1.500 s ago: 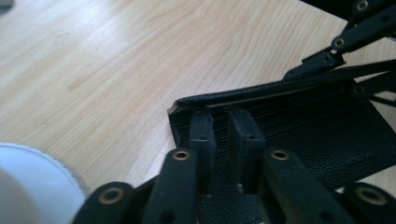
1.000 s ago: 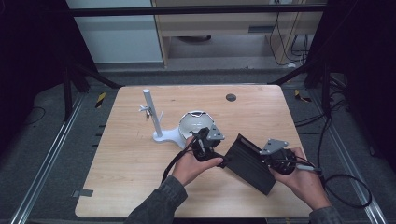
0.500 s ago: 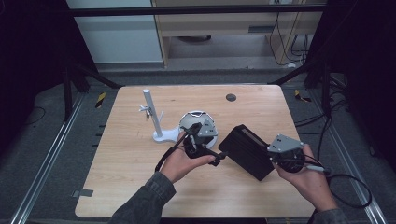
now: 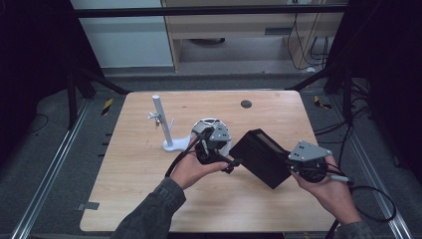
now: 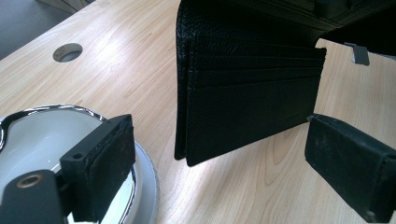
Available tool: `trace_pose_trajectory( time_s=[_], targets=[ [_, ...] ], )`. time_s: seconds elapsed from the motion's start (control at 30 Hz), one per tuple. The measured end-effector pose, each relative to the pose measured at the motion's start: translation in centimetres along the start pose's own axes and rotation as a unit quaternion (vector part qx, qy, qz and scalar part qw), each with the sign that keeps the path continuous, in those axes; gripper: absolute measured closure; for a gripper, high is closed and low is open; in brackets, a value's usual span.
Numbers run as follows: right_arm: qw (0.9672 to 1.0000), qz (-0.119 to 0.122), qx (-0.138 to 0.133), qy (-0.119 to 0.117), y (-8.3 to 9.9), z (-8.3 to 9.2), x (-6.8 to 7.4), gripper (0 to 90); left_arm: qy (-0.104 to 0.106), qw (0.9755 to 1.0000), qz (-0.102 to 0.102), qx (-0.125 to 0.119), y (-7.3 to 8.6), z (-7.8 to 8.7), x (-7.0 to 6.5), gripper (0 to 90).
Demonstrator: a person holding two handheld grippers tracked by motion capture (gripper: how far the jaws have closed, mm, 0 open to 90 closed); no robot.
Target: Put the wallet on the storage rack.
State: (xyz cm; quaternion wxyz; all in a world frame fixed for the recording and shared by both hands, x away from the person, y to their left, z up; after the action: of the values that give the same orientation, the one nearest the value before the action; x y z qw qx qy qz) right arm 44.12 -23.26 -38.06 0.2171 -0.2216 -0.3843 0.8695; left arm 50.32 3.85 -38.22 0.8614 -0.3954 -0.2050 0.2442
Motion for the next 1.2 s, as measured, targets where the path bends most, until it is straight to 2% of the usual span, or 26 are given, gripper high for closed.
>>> trace_pose_trajectory(
  time_s=[0.2, 0.3, 0.53, 0.67, 0.73, 0.83, 0.87, 0.93, 0.97, 1.0, 1.13, 1.2],
  targets=[
    [0.9999, 0.002, -0.014, -0.007, -0.4, 0.2, 0.2, 84.6, 0.007, 1.0000, 0.000, 0.000, -0.1, -0.4, 0.2, 8.5],
    [0.9998, 0.005, -0.018, -0.009, -0.5, 0.2, 0.3, 84.5, 0.010, 0.9999, 0.006, -0.002, -0.1, -0.8, 0.2, 8.5],
    [0.9997, 0.003, -0.024, -0.010, -0.5, 0.3, 0.2, 84.6, 0.022, 0.9997, 0.007, 0.002, -0.2, -2.1, 0.5, 10.2],
    [0.9993, 0.005, -0.035, -0.015, -0.5, 0.3, 0.2, 84.5, 0.042, 0.9989, 0.019, -0.004, -0.5, -3.2, 0.9, 14.9],
    [0.9991, 0.007, -0.039, -0.017, -0.5, 0.3, 0.2, 84.5, 0.049, 0.9987, 0.015, -0.001, -0.5, -3.6, 1.0, 19.8],
    [0.9988, 0.008, -0.044, -0.018, -0.5, 0.1, 0.2, 84.5, 0.059, 0.9981, 0.006, 0.014, -0.3, -3.8, 1.2, 35.5],
    [0.9988, 0.007, -0.044, -0.020, -0.4, 0.1, 0.2, 84.5, 0.066, 0.9977, 0.005, 0.016, -0.3, -3.8, 1.2, 43.8],
    [0.9990, 0.008, -0.039, -0.022, -0.1, -0.2, 0.3, 84.4, 0.064, 0.9978, 0.003, 0.016, -0.3, -3.6, 1.2, 55.4],
    [0.9990, 0.008, -0.039, -0.022, -0.1, -0.2, 0.3, 84.4, 0.069, 0.9975, 0.004, 0.018, -0.4, -3.3, 1.2, 55.4],
    [0.9991, 0.007, -0.036, -0.022, 0.3, -0.4, 0.3, 84.4, 0.075, 0.9969, 0.006, 0.024, -0.5, -3.1, 1.1, 65.4],
    [0.9991, 0.002, -0.037, -0.019, 1.1, -0.5, 0.4, 84.0, 0.086, 0.9956, -0.006, 0.035, -1.6, -1.4, 0.7, 79.3],
    [0.9991, -0.002, -0.039, -0.018, 1.5, -0.6, 0.3, 83.9, 0.083, 0.9954, -0.018, 0.044, -2.2, -0.8, 0.4, 80.8]
  ],
)
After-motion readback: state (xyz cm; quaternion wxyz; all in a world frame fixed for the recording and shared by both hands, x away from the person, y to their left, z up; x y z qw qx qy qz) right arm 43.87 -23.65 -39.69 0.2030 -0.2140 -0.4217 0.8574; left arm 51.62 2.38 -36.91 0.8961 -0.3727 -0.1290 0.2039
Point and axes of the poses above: each handheld gripper's, and its own axes: z roughly backward along the jaws, y roughly out of its underside, x roughly to its left, the point moved 1 cm from there along -z, roughly forward along the jaws, and after that the axes turned 12 degrees about -y, right-handed, at the moved point
